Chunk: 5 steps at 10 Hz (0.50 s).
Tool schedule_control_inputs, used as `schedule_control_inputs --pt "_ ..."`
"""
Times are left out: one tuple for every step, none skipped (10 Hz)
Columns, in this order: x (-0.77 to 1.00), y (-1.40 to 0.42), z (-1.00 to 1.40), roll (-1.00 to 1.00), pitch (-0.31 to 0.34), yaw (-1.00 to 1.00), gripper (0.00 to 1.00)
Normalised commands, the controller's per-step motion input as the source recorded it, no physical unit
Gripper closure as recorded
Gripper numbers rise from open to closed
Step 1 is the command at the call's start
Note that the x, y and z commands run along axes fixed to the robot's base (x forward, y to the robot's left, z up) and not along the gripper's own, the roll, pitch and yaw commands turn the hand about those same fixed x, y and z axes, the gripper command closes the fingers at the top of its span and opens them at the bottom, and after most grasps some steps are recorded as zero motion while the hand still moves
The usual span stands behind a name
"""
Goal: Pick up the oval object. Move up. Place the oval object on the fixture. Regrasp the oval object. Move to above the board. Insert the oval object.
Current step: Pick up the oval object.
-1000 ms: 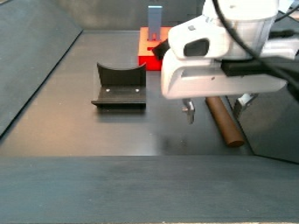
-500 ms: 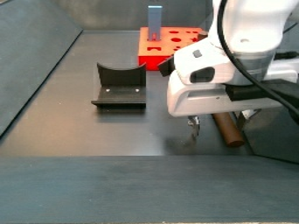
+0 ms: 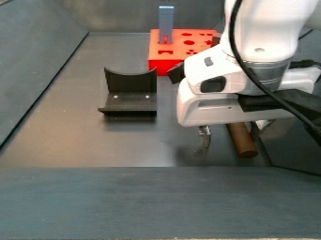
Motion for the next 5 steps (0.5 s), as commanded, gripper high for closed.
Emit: schedule_control_inputs --pt "-0.17 0.02 0.01 -0.04 -0.5 0.03 0.0" --pt "-0.23 0.03 0.13 0.0 -0.439 0.02 0.0" --pt "-0.11 0.0 0.0 0.0 -0.086 -0.06 0.0" --pt "0.0 -0.02 0.0 0.0 0.0 0.0 0.0" --pt "0.05 -0.11 -0.32 0.0 -0.09 0.0 0.0"
